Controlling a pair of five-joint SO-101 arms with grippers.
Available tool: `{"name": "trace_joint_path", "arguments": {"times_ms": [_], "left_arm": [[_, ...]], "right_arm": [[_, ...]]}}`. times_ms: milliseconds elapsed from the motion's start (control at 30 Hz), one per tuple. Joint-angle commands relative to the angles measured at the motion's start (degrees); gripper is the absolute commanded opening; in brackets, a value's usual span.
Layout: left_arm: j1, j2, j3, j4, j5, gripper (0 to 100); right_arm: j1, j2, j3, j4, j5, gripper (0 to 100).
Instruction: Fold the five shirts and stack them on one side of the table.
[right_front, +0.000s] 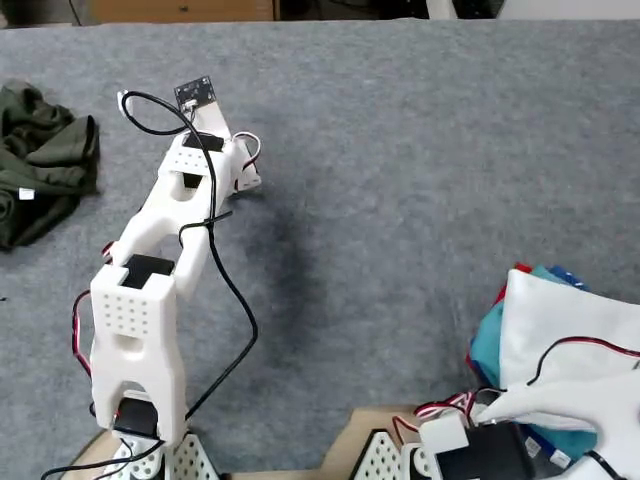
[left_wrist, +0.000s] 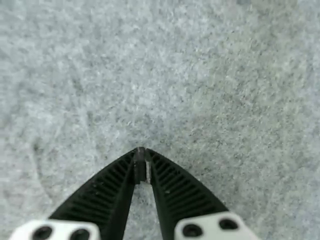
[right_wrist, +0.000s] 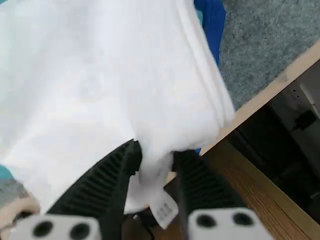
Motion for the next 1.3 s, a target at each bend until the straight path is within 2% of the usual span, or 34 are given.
{"name": "trace_joint_path", "arguments": {"times_ms": [0,167,367,467,567,667,867,933,1100,1267], "left_arm": [[-0.26,-3.82,-0.09,-0.18,0.26,2],[1.05,-4.35,-0.79,3.16,-3.08,2],[-3.43,-9.45,-3.16,11.43,-3.34,2],[-7.74,-15.43,-2.99,14.68,-6.33,2],[-13.36,-21.32,-2.64,18.11,-10.37,2],[-21.19,-25.45,-2.64,20.13,-14.24,2],[-40.53,-26.15,-2.64,21.36,-27.78,3],[-45.45,-24.48,-2.64,20.22,-32.53,7],[-54.07,-15.16,-3.25,9.85,-32.26,23],[-55.82,-3.56,-5.45,2.64,-34.02,24]], "right_arm": [[1.01,-3.47,-2.68,3.87,4.22,24.9],[2.59,-8.13,-5.23,4.48,5.80,26.0],[3.38,-10.07,-3.12,4.57,5.36,25.4],[2.95,-10.07,-0.66,4.57,5.27,15.1],[0.84,-10.07,1.19,4.57,5.27,0.0],[-1.36,-10.15,3.65,4.31,3.25,5.5],[-9.80,-10.42,6.02,4.66,-7.74,4.1],[-12.09,-10.33,5.93,5.10,-10.20,4.0],[-18.33,-10.33,5.93,5.36,-17.41,4.0],[-23.69,-10.95,6.02,5.01,-22.42,4.0]]}}
